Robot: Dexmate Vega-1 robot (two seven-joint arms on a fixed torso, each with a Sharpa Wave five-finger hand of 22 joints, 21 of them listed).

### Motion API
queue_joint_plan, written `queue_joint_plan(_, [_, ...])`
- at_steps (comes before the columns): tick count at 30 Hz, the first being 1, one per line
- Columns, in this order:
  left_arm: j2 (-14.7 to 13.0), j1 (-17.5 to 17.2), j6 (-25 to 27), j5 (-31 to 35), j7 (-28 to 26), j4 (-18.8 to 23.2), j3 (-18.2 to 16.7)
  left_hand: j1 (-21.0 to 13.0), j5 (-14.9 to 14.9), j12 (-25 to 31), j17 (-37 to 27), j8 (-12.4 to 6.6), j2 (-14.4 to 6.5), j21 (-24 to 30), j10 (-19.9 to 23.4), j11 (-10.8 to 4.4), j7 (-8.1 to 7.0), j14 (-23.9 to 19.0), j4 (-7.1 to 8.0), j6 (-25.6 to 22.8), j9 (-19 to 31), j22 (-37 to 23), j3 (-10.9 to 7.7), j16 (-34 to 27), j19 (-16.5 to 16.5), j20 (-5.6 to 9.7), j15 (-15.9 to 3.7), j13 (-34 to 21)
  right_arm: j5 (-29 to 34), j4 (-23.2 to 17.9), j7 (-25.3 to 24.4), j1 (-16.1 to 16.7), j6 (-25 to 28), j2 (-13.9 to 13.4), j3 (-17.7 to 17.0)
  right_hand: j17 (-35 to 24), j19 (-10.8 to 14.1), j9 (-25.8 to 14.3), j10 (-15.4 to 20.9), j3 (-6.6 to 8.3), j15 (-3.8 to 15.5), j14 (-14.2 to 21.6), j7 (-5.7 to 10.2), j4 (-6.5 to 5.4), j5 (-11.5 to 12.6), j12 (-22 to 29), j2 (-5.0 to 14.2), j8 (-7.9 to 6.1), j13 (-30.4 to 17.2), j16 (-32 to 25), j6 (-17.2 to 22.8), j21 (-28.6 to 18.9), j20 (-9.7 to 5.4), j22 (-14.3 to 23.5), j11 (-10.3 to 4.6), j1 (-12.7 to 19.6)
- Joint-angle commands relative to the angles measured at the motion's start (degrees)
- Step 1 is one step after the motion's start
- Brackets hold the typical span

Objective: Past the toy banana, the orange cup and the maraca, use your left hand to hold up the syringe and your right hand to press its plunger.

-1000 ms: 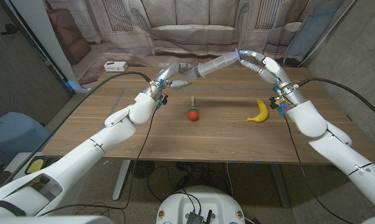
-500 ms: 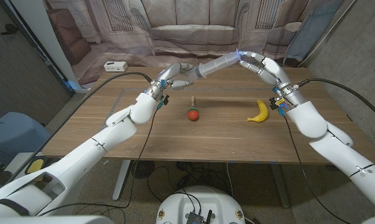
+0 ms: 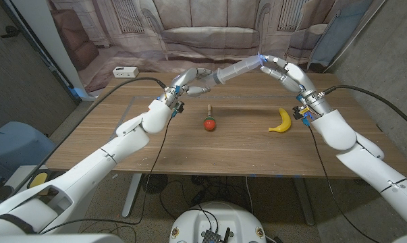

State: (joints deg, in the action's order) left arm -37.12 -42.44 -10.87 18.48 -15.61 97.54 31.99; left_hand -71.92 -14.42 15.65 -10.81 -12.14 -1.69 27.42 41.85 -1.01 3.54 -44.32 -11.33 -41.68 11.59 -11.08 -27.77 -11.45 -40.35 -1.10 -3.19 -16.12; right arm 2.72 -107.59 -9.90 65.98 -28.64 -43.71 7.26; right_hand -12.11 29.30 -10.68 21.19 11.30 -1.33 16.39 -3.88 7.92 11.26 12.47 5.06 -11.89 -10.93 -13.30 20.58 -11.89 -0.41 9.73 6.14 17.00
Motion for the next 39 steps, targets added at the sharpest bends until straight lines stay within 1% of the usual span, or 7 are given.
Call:
queue_joint_plan(1, [-0.1, 0.0, 0.2, 0.4, 0.2, 0.7, 0.0, -2.2, -0.2, 0.0, -0.2, -0.08, -3.7, 0.3, 0.6, -0.06, -0.09, -1.9, 1.88, -0.6, 0.2, -0.2, -2.36, -0.3, -0.3, 0.56, -2.16, -0.3, 0.0, -0.2, 0.7, 0.3, -0.2, -0.5, -0.2, -0.1, 0.4, -0.1, 0.7, 0.48, 0.02, 0.3, -0.12, 0.13, -0.2, -0.1, 0.08, -0.16, -0.1, 0.0, 0.7, -0.2, -0.14, 0.2, 0.13, 0.5])
queue_joint_plan(16, [0.1, -1.3, -0.1, 0.4, -1.6, 1.6, -0.9, -2.1, -0.3, -0.2, -0.2, 0.00, -3.6, 0.6, 0.6, -0.03, -0.16, -1.9, 1.84, -0.6, 0.3, -0.2, -2.38, -0.3, -0.3, 0.59, -2.05, -0.4, -1.3, -0.8, 3.0, 0.3, 0.8, -2.0, 0.2, -0.2, 0.8, -0.1, 1.7, 0.49, -0.16, 0.9, -0.31, 0.09, -0.4, 0.1, 0.01, -0.37, -0.1, -0.1, 1.8, -0.2, -0.07, 0.2, 0.58, 0.5])
queue_joint_plan(27, [0.0, -2.2, 0.5, 0.5, -2.4, 2.5, -1.5, -2.0, -0.3, -0.3, -0.2, 0.08, -3.6, 0.7, 0.6, -0.22, -0.18, -1.9, 1.87, -0.6, 0.3, -0.2, -2.38, -0.3, -0.3, 0.62, -2.11, -0.4, -1.8, -0.6, 3.5, 0.0, 0.6, -2.2, 0.6, -0.3, 1.6, -0.1, 3.1, 0.50, -0.45, 1.8, -0.31, 0.04, -0.4, 0.4, 0.02, -0.77, -0.1, -0.3, 3.4, -0.3, 0.06, 0.2, 0.68, 0.5])
queue_joint_plan(39, [-0.4, -2.1, 1.2, 0.5, -1.7, 3.0, -1.5, -1.7, -0.2, -0.4, -0.3, 0.19, -3.6, 0.9, 0.6, -0.06, -0.08, -1.5, 2.03, -0.4, 0.3, -0.2, -2.17, -0.3, -0.2, 0.56, -2.09, -0.5, -1.9, -0.3, 3.5, -0.2, 0.4, -1.9, 1.2, -0.3, 1.9, -0.1, 3.4, 0.52, -0.33, 2.1, -0.36, 0.04, -0.5, 0.3, -0.01, -0.67, -0.1, -0.4, 3.6, -0.3, 0.11, 0.3, 0.80, 0.6])
